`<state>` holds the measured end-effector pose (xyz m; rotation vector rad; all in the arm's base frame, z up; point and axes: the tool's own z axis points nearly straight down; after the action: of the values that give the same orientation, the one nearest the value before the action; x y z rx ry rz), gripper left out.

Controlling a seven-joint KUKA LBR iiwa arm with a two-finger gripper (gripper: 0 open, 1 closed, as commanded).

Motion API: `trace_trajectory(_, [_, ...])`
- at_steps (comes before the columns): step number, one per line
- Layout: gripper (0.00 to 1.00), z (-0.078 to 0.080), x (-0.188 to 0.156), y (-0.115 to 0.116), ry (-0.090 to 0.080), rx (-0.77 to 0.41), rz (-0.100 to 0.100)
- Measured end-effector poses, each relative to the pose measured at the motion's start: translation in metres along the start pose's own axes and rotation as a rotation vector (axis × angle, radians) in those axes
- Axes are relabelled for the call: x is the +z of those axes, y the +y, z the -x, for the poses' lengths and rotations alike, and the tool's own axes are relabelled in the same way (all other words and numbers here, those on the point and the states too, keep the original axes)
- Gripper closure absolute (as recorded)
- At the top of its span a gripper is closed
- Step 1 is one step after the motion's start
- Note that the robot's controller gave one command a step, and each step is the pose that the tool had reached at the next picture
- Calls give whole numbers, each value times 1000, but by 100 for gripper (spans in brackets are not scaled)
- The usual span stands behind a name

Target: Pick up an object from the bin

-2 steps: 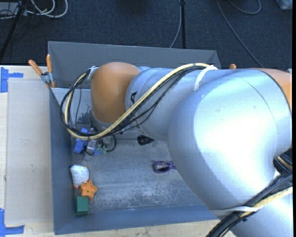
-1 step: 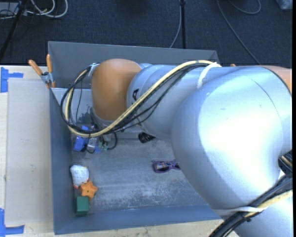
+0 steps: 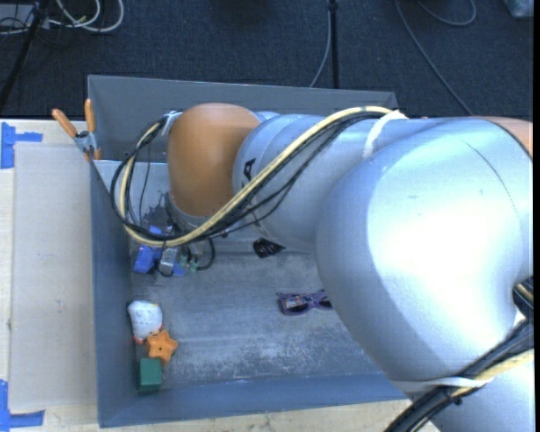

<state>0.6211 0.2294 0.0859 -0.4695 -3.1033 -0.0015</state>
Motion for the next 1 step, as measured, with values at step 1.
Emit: trace_trajectory(1, [100,0,-8,-1,2,1,-1])
